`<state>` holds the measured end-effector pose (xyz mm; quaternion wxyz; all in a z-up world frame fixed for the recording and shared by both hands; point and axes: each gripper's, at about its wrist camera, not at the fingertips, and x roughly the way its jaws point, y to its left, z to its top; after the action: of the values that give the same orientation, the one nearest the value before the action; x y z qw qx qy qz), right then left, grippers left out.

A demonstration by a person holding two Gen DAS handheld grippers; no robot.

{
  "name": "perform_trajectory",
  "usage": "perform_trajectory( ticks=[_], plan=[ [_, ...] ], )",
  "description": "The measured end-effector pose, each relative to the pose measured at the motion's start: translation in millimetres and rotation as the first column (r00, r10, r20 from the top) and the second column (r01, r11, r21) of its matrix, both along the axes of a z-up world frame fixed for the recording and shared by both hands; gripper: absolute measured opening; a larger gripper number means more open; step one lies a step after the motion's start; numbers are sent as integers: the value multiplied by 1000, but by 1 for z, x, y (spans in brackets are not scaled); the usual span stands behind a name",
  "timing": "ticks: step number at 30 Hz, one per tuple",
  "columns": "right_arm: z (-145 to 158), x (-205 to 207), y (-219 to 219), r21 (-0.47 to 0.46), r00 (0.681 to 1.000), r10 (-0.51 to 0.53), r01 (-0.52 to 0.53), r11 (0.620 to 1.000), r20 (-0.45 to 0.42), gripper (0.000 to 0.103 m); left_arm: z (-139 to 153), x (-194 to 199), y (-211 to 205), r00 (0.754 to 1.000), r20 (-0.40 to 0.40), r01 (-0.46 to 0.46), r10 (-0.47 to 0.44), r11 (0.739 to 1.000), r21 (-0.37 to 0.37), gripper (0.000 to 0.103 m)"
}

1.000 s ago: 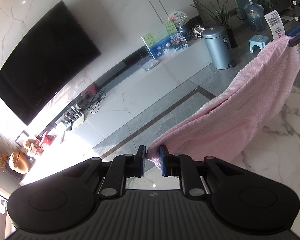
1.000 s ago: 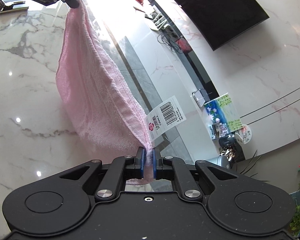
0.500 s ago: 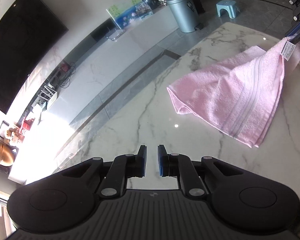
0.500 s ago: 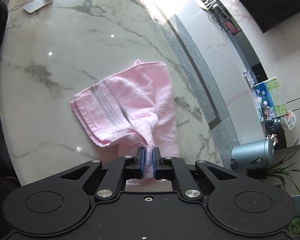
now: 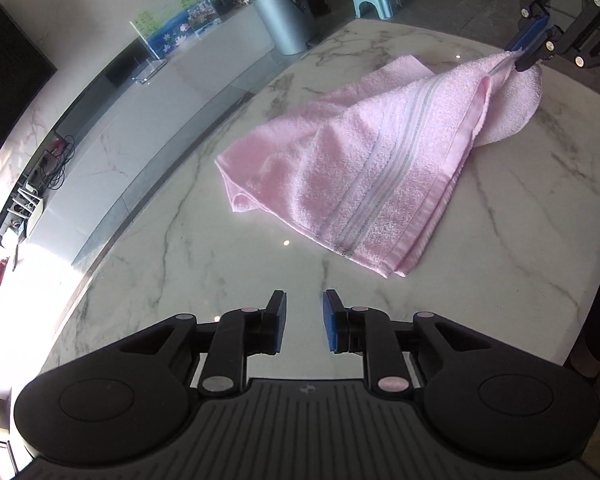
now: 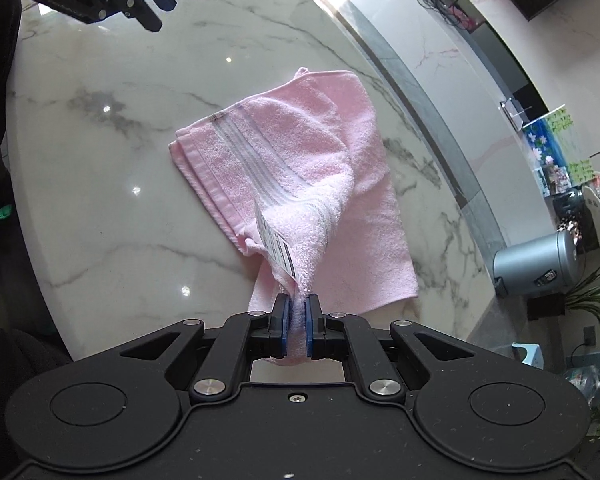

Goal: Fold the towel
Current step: 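Lower the folded towel onto the table and open the left gripper, then grasp the folded towel edge with the left gripper while the right gripper holds the tagged corner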

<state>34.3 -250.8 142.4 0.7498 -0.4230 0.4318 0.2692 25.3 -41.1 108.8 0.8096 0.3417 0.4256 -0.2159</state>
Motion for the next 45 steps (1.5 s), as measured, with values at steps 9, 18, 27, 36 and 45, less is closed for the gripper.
perform_trajectory(
  ticks=[9, 18, 27, 36, 45],
  plan=[
    [-12, 15, -26, 26, 999, -31, 32, 999, -29, 6, -56, 10, -31, 983, -105, 149, -150, 989, -25, 40],
    [-19, 19, -39, 57, 999, -28, 30, 998, -41, 6, -87, 29, -55, 959, -163, 227, -232, 973, -50, 42],
    [-26, 20, -48, 73, 998, -39, 43, 996, -50, 6, -96, 60, -40, 946, -306, 71, -111, 988, -140, 35],
    [-34, 17, -51, 78, 997, -44, 49, 996, -66, 6, -95, 63, -32, 947, -317, 13, -43, 995, -95, 10],
    [-35, 1, -28, 91, 995, 22, -13, 996, -100, 6, -58, 34, 27, 948, -317, -47, 16, 995, -92, 9]
  ],
)
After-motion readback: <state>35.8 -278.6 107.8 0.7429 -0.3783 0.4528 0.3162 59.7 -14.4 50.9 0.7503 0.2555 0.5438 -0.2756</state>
